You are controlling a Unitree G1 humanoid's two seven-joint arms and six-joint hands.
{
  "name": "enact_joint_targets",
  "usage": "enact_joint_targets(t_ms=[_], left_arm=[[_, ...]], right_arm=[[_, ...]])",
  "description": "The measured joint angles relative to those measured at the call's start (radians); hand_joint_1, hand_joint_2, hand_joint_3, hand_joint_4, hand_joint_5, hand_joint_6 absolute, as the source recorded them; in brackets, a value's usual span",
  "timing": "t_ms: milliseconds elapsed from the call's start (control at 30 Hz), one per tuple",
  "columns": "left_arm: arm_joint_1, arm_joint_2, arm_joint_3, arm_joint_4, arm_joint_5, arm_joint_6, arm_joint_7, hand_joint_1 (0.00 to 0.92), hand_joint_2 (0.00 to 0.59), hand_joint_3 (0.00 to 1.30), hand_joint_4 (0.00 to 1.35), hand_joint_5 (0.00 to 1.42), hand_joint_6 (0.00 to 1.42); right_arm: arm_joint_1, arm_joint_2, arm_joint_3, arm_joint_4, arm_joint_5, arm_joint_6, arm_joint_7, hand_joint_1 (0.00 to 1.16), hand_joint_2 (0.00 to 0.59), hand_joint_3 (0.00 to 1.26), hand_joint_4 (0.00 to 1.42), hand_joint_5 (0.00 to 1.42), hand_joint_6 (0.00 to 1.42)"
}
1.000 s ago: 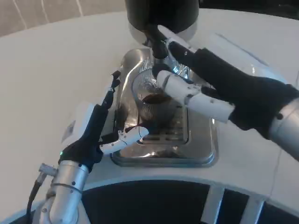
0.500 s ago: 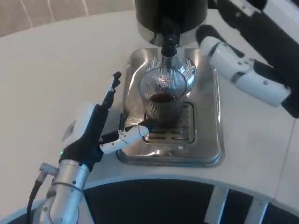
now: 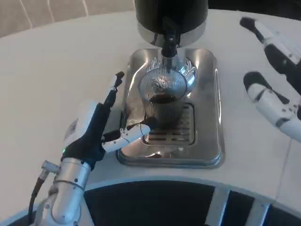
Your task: Grasp the cup under the faucet to collect the drink, then remove the cup.
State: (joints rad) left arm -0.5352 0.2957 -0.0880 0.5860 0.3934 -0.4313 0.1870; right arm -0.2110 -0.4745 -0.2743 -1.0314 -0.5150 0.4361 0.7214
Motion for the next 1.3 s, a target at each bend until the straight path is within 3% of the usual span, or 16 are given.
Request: enact_joint_targets(t_ms=[67,200,400,567,667,700,1100,1300], left_arm=[[-0.007,0.0,-0.001,0.005,0.0,0.0,0.0,0.346,0.077,0.06,0.01,0.09,0.16],[-0.024,-0.002,-0.002,0.025,0.0,0.0,0.002,0.346,0.078,0.06,0.01,0.09,0.16],[-0.04,-0.006,-0.004,0.057,-0.001,-0.001,0.002,0.337,0.082,0.07,0.0,0.09,0.16],[-0.061,-0.007,-0.004,0.076,-0.016,-0.002,0.002,0.335,0.083,0.07,0.0,0.09,0.17],[-0.066,-0.009,-0.006,0.086,-0.022,-0.006,0.002,0.334,0.083,0.07,0.0,0.09,0.17],[-0.07,-0.013,-0.01,0.102,-0.026,-0.008,0.002,0.334,0.083,0.07,0.0,0.09,0.17],[-0.148,-0.037,-0.038,0.204,-0.03,-0.04,0.001,0.333,0.084,0.07,0.0,0.09,0.17],[-0.176,-0.039,-0.048,0.241,-0.03,-0.055,0.001,0.333,0.084,0.08,0.0,0.12,0.18]], right_arm=[[0.026,0.037,-0.029,0.0,-0.009,-0.038,0.025,0.04,0.565,0.0,0.0,0.0,0.02],[0.159,0.172,-0.101,0.0,-0.031,-0.208,0.073,0.04,0.569,0.0,0.0,0.0,0.01],[0.28,0.311,-0.159,-0.001,-0.047,-0.355,0.111,0.05,0.582,0.0,0.0,0.0,0.0],[0.387,0.399,-0.163,-0.001,-0.048,-0.444,0.142,0.06,0.582,0.0,0.0,0.0,0.0],[0.429,0.441,-0.144,-0.001,-0.052,-0.495,0.156,0.06,0.582,0.0,0.0,0.0,0.0],[0.468,0.471,-0.13,-0.001,-0.062,-0.532,0.175,0.06,0.582,0.0,0.0,0.0,0.0],[0.557,0.54,-0.145,-0.001,-0.063,-0.624,0.221,0.06,0.585,0.01,0.0,0.0,0.0],[0.567,0.545,-0.143,-0.001,-0.065,-0.635,0.23,0.06,0.586,0.02,0.0,0.0,0.0]])
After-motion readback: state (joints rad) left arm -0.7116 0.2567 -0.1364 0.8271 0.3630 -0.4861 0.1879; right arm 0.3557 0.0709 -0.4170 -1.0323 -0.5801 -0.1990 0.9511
